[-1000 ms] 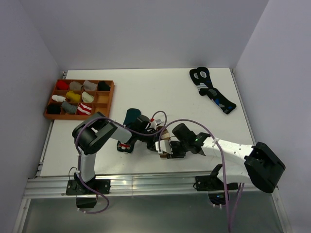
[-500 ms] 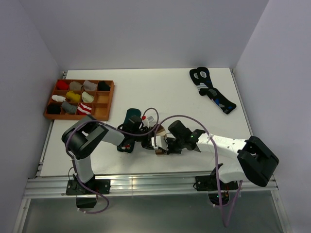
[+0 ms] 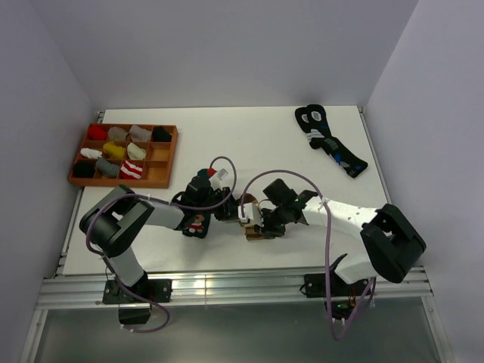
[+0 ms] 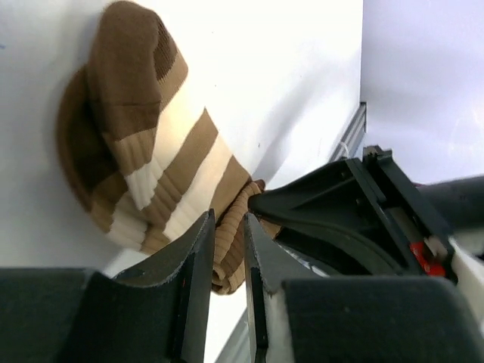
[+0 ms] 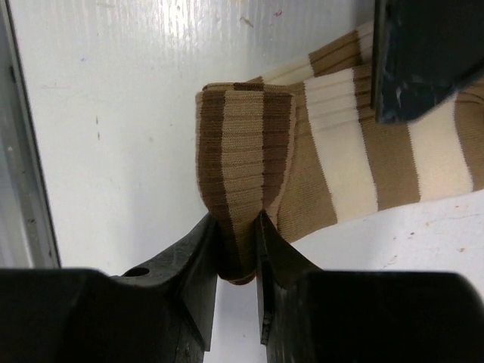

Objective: Roll the socks
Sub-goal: Roll the sock at the center of the board.

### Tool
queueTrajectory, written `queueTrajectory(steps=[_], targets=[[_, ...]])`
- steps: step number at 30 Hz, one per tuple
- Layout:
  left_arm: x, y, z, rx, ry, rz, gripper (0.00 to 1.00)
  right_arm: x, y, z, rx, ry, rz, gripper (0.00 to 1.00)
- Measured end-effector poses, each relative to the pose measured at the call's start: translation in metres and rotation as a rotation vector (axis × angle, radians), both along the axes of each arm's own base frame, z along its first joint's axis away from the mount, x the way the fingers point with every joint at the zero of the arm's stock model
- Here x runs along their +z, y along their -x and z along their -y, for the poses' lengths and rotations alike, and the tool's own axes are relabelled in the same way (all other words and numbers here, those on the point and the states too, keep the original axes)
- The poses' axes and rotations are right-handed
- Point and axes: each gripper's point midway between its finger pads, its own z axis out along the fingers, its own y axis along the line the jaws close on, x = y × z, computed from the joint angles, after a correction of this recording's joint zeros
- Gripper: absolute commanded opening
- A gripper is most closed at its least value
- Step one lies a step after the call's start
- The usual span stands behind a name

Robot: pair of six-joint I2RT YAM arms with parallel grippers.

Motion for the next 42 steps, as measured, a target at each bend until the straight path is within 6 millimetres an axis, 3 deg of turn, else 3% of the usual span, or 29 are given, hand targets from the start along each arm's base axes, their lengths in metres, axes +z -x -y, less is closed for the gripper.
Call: queueTrajectory(steps=[13,21,29,42], targets=[[-0.017,0.012,-0.037,0.126,-0.106,0.092,0.14,0.004,0.002,0.009,0.030,0.094,-0.294,0.05],[-0.038,0.015,-0.024,0.112,-0.171,0.077,0.13,0.005,0.010,0.011,0.034,0.115,-0.383,0.06],[-0.037,-0.005,0.003,0.097,-0.147,0.094,0.12,0.006,0.021,0.016,0.036,0.141,-0.453,0.05],[-0.038,-0.008,0.009,0.097,-0.116,0.107,0.14,0.000,0.000,0.018,-0.153,0.161,-0.691,0.05]])
